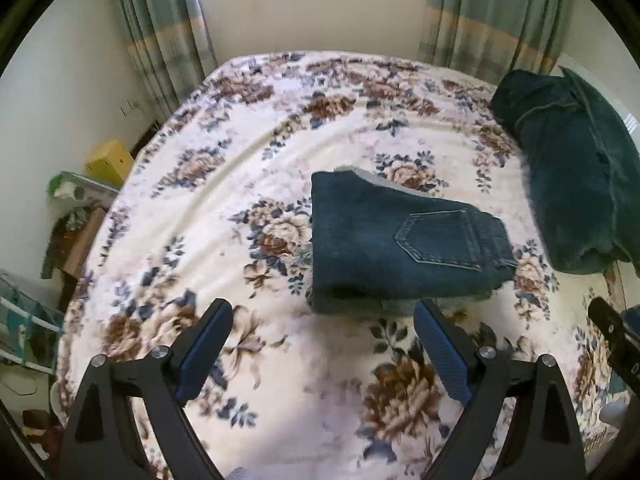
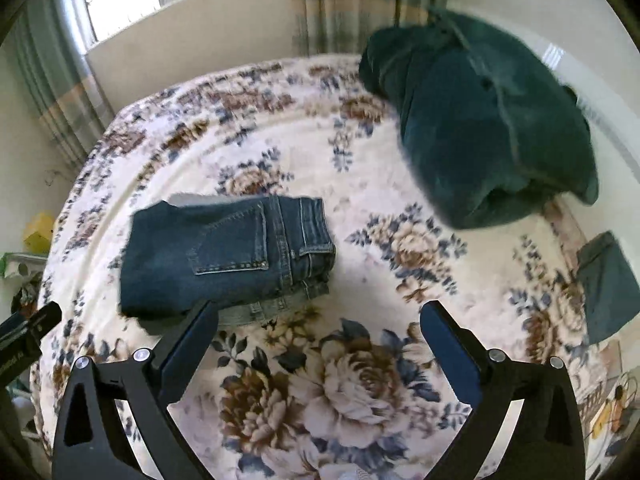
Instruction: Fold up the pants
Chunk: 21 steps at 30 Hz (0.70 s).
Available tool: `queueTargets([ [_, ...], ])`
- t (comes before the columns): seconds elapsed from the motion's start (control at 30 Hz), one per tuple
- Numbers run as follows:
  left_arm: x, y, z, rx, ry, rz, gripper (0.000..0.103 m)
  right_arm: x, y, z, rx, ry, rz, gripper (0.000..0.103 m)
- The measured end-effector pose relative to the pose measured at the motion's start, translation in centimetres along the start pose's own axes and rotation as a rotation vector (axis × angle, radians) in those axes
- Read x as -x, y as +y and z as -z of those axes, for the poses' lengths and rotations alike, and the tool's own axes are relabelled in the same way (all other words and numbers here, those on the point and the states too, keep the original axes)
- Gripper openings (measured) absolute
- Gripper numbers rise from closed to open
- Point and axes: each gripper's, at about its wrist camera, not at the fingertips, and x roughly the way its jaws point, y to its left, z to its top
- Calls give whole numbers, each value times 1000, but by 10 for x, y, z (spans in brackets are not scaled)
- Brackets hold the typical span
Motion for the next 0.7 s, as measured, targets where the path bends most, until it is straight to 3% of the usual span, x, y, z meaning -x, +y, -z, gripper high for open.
queueTargets([
  [0.7, 271, -6, 92, 37, -204, -34, 92, 324, -65, 72, 90, -257, -98, 103],
])
